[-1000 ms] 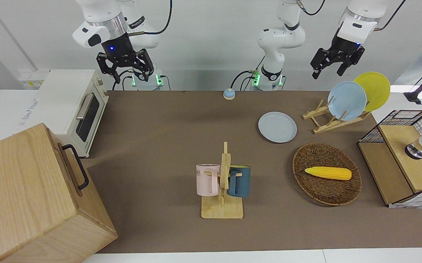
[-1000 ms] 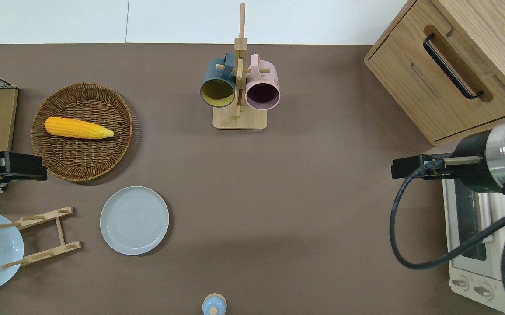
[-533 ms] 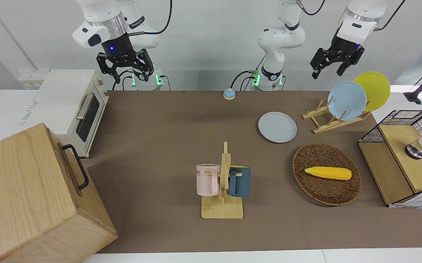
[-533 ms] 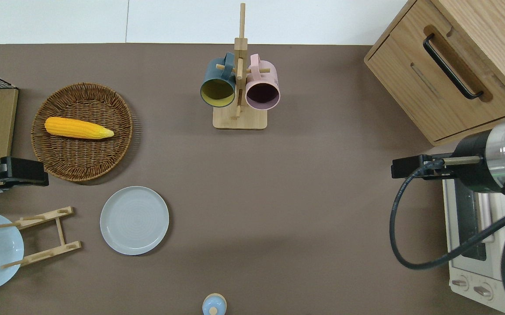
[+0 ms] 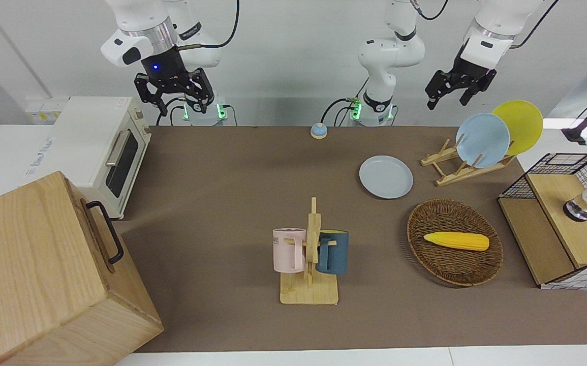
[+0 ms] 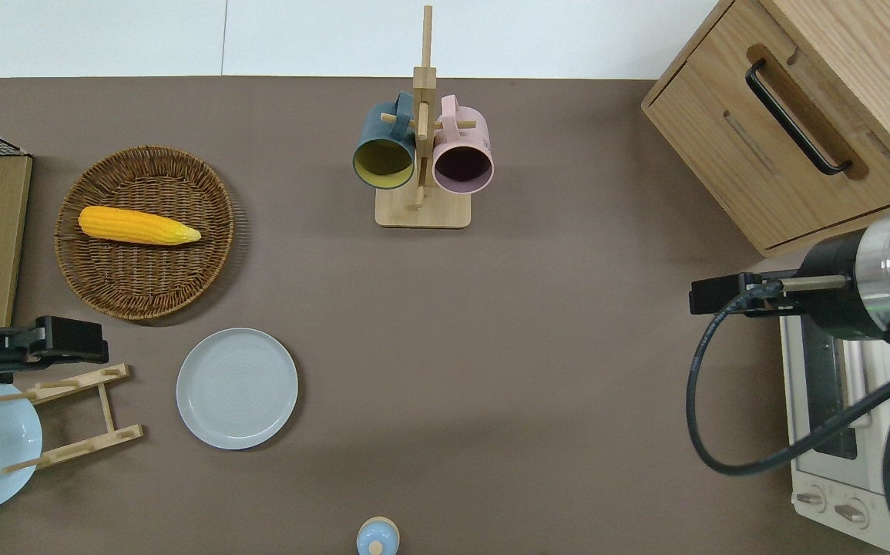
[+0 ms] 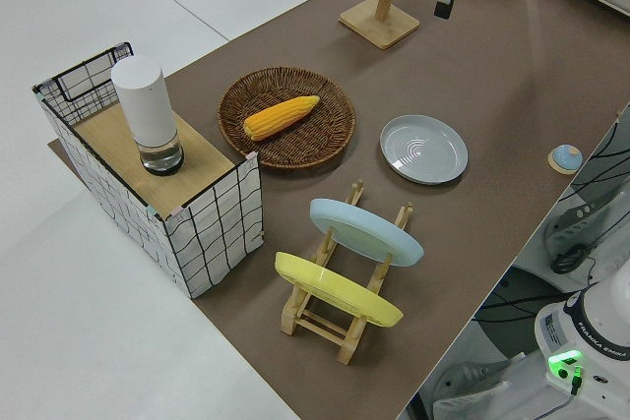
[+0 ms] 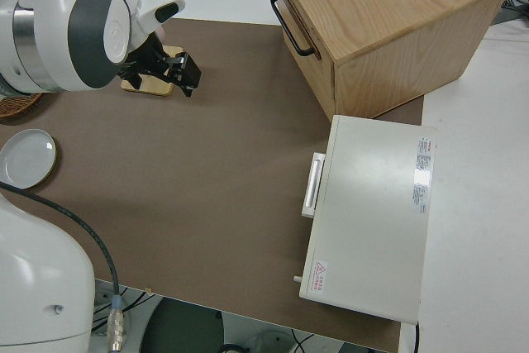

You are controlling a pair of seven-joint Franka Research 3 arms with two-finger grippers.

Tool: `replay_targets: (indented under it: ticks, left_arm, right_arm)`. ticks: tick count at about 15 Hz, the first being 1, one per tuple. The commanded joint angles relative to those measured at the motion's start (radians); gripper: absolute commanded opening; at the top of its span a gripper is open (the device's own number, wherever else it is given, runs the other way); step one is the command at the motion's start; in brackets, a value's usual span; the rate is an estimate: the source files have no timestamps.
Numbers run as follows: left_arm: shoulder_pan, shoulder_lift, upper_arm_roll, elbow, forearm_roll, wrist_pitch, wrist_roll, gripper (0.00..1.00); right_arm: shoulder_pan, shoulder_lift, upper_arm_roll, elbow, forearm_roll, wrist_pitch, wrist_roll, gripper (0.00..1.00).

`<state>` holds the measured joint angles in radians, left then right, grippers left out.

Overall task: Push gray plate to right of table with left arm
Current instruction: 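Move the left gripper forward to the edge of the light gray plate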

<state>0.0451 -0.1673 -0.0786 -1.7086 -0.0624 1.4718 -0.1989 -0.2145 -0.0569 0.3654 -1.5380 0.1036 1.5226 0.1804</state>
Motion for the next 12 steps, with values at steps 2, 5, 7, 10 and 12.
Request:
replay_targets:
  ticks: [2, 5, 7, 10, 12]
  left_arm:
    - [0.001, -0.098, 0.016, -0.160, -0.022, 0.096, 0.036, 0.99]
    - [0.001, -0.090, 0.020, -0.184, -0.022, 0.110, 0.052, 0.99]
    - [0.002, -0.084, 0.020, -0.239, -0.024, 0.140, 0.058, 0.99]
    - [0.002, -0.083, 0.023, -0.287, -0.033, 0.165, 0.064, 0.99]
    - [0.002, -0.084, 0.025, -0.359, -0.033, 0.224, 0.065, 0.99]
  right_arm:
    - [-0.006, 0.006, 0.004, 0.015, 0.016, -0.005, 0.002, 0.996]
    - [-0.006, 0.006, 0.004, 0.015, 0.016, -0.005, 0.002, 0.996]
    - [-0.006, 0.006, 0.003, 0.015, 0.016, -0.005, 0.002, 0.996]
    - [-0.006, 0.006, 0.003, 0.015, 0.016, -0.005, 0.002, 0.996]
    - [-0.006, 0.006, 0.003, 0.015, 0.016, -0.005, 0.002, 0.996]
